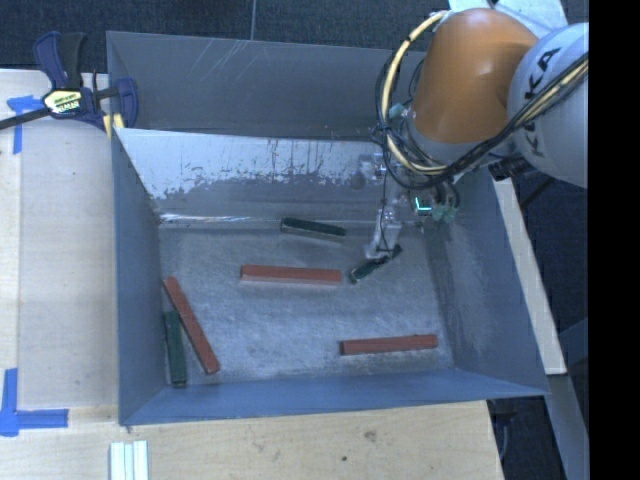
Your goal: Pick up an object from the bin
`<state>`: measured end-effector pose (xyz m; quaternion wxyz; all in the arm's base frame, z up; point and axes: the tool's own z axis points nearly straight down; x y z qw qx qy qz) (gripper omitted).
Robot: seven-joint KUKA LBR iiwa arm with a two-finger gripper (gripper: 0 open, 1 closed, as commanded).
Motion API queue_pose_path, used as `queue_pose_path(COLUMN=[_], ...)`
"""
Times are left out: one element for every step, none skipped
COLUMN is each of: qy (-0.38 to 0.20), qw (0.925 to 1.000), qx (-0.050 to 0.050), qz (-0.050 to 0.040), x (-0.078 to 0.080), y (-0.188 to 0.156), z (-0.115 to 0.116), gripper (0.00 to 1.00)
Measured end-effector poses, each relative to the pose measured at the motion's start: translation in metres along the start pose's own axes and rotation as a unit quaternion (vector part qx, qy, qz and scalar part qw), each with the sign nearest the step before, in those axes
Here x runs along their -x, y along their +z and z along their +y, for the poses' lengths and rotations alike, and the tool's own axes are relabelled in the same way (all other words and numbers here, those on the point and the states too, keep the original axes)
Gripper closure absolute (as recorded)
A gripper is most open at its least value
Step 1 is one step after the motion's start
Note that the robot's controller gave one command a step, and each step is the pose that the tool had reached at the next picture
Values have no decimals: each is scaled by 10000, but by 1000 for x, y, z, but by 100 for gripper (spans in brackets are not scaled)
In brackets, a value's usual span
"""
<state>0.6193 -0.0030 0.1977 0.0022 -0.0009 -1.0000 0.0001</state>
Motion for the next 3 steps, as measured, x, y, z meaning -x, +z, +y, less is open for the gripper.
queue_pose_path(qy=[-469, -474, -457], qw=[9989, 9989, 9989], qx=[-4, -3, -10], qz=[-1, -45, -84], x=[-7, -4, -1], y=[130, 124, -52], z=[-46, -45, -39], gripper=[0, 100, 100])
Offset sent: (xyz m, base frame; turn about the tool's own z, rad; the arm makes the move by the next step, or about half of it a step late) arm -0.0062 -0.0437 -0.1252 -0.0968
